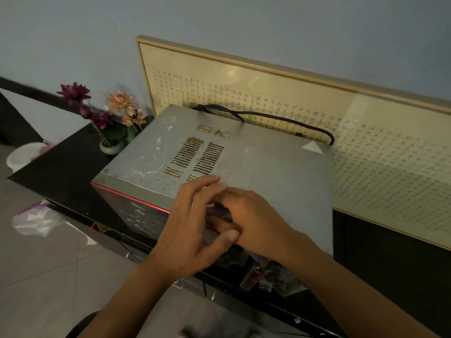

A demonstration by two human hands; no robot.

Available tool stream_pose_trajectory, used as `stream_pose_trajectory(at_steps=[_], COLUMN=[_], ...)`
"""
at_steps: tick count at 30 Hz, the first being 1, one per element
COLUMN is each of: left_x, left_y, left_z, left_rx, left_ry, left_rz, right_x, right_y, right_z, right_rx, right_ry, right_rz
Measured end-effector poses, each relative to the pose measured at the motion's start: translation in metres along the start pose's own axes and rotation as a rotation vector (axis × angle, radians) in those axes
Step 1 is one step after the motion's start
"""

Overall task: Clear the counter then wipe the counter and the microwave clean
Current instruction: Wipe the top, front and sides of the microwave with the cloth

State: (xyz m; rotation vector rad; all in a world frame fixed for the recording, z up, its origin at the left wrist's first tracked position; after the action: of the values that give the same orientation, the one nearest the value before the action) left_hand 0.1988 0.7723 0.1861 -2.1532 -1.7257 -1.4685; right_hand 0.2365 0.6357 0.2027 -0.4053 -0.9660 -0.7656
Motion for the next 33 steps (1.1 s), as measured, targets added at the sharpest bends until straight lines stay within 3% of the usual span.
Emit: stream_pose_trajectory(at_steps=[3, 6, 9, 12, 15, 18, 21, 27, 33], left_x=[0.001, -0.004, -0.011, -0.01, -0.012, -0.023, -0.026, -0.016, 0.042], left_y=[0.002, 0.008, 0.011, 0.017, 0.03, 0.036, 0.037, 0.023, 0.008], left_z=[0.003, 0.008, 0.01, 0.006, -0.007, -0.017, -0.015, -0.008, 0.037], left_rx=[-0.001, 0.053, 0.039, -0.042, -0.205, -0.328, -0.345, -0.208, 0.179], left_ry=[0.037, 0.045, 0.002, 0.194, 0.383, 0.481, 0.486, 0.42, 0.451], left_rz=[0.099, 0.215, 0.247, 0.233, 0.302, 0.432, 0.463, 0.385, 0.216], right_x=[0.007, 0.016, 0.025, 0.042, 0.053, 0.05, 0.043, 0.041, 0.038], right_y=[-0.003, -0.012, -0.025, -0.039, -0.049, -0.051, -0.051, -0.048, -0.049], right_z=[-0.008, -0.012, -0.02, -0.047, -0.082, -0.097, -0.098, -0.1, -0.099], right_rx=[-0.02, 0.01, 0.033, 0.013, -0.135, -0.221, -0.232, -0.23, -0.24], right_ry=[0.068, -0.118, -0.117, -0.017, 0.02, -0.063, -0.139, -0.174, -0.22], right_rz=[-0.023, -0.014, 0.045, -0.115, -0.296, -0.356, -0.36, -0.35, -0.34])
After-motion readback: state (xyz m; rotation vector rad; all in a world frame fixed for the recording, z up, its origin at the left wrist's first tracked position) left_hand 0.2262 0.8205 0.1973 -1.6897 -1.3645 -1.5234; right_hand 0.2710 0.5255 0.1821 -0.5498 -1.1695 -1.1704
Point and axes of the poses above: each hand's wrist, its own y-axis towards the middle knuckle, its own x-axis out of the back of the hand, z = x × y, the point moved 3 cm from there along y, towards the middle knuckle, and after that the axes turned 7 degrees about z, right-handed, at the moved point
